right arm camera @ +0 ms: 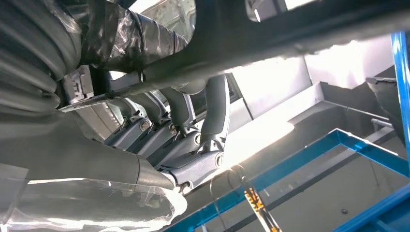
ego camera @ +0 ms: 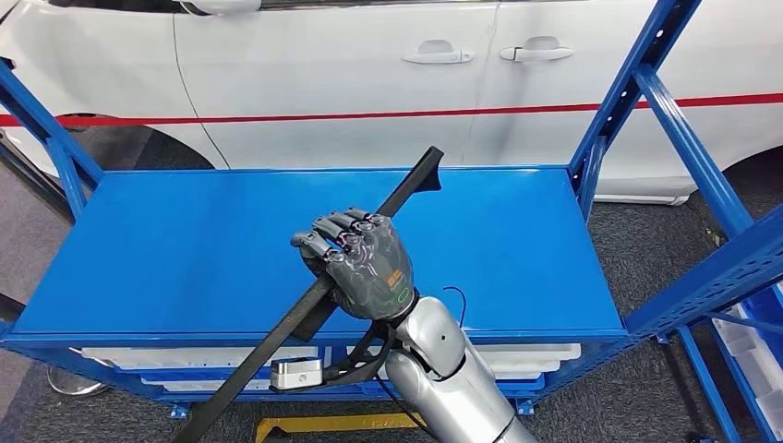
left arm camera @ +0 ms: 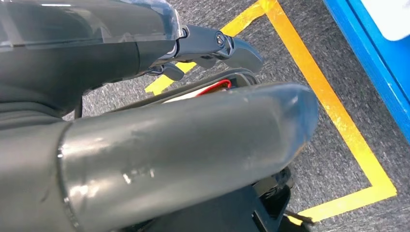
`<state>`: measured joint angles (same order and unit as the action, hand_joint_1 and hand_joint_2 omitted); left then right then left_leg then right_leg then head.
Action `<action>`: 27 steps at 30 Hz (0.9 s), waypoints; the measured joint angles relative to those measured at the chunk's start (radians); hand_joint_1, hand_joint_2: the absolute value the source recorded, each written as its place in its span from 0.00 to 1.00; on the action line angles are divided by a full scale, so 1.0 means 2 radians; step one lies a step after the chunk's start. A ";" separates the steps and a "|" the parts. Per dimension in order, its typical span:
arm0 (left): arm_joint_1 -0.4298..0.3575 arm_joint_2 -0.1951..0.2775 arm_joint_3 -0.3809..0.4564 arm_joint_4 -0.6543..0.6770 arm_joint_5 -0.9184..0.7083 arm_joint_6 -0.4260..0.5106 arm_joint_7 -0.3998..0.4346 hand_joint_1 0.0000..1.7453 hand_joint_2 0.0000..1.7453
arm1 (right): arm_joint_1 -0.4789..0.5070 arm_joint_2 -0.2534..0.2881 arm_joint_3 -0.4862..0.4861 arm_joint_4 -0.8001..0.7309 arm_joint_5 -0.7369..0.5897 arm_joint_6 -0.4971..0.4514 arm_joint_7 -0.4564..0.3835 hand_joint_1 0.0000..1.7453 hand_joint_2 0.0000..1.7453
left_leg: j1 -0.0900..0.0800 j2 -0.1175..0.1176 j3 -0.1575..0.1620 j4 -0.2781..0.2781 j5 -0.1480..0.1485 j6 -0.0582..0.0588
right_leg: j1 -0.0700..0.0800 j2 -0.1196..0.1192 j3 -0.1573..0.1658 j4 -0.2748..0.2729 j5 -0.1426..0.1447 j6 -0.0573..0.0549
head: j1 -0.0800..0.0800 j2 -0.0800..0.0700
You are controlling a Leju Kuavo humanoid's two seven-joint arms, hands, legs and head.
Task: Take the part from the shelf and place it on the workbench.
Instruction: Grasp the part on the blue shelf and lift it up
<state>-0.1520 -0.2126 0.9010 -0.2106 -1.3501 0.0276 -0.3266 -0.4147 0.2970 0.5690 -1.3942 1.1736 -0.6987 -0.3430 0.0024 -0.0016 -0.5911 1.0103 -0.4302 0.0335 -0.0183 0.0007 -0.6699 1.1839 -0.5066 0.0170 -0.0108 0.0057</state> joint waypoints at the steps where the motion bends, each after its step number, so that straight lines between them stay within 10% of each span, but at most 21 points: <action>1: 0.000 -0.001 0.000 0.000 0.000 0.000 0.001 0.00 0.00 | -0.002 0.000 0.001 0.002 0.001 0.000 0.000 1.00 1.00 | 0.000 0.000 -0.002 0.005 -0.002 -0.003 | 0.000 0.000 0.014 -0.028 0.010 0.000 | 0.000 0.000; 7: -0.003 -0.002 0.000 0.000 -0.001 -0.003 0.002 0.00 0.00 | -0.009 0.000 0.004 0.009 0.007 0.000 0.001 1.00 1.00 | 0.002 -0.001 -0.011 0.020 -0.012 -0.018 | 0.003 0.002 0.025 -0.061 0.021 -0.021 | 0.000 0.000; 11: -0.003 -0.003 0.000 0.000 -0.002 -0.006 0.002 0.00 0.00 | -0.013 0.000 0.005 0.011 0.011 0.000 0.003 1.00 1.00 | 0.004 -0.001 -0.052 0.120 -0.070 -0.024 | 0.005 0.000 0.021 -0.062 0.027 -0.029 | 0.000 0.000; 13: -0.004 -0.004 -0.001 0.000 -0.002 -0.008 0.003 0.00 0.00 | -0.013 0.000 0.005 0.012 0.015 0.000 0.005 1.00 1.00 | 0.004 -0.001 -0.058 0.142 -0.074 -0.024 | 0.007 0.000 0.018 -0.062 0.029 -0.030 | 0.000 0.000; 17: -0.007 -0.005 -0.002 0.000 -0.003 -0.010 0.006 0.00 0.00 | -0.015 0.000 0.005 0.012 0.017 0.000 0.008 1.00 1.00 | 0.001 -0.001 0.006 0.034 -0.028 -0.015 | 0.008 0.000 0.016 -0.062 0.033 -0.026 | 0.000 0.000; 22: -0.008 -0.006 -0.002 0.000 -0.004 -0.012 0.006 0.00 0.00 | -0.017 0.000 0.005 0.011 0.017 0.000 0.009 1.00 1.00 | -0.002 0.000 0.016 0.002 -0.015 -0.003 | 0.007 0.000 0.012 -0.060 0.035 -0.012 | 0.000 0.000; 27: -0.009 -0.007 -0.004 0.000 -0.004 -0.013 0.006 0.00 0.00 | -0.018 -0.002 0.005 0.011 0.017 0.000 0.009 1.00 1.00 | -0.001 0.002 0.005 -0.003 -0.002 0.005 | 0.006 0.000 -0.032 0.051 -0.035 -0.005 | 0.000 0.000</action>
<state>-0.1706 -0.2265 0.8940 -0.2106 -1.3582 0.0016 -0.3143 -0.4505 0.2933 0.5787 -1.3712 1.2073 -0.6989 -0.3241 0.0004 0.0031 -0.5814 1.0041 -0.4346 0.0435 -0.0058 0.0011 -0.7333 1.2863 -0.5758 0.0067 -0.0109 0.0057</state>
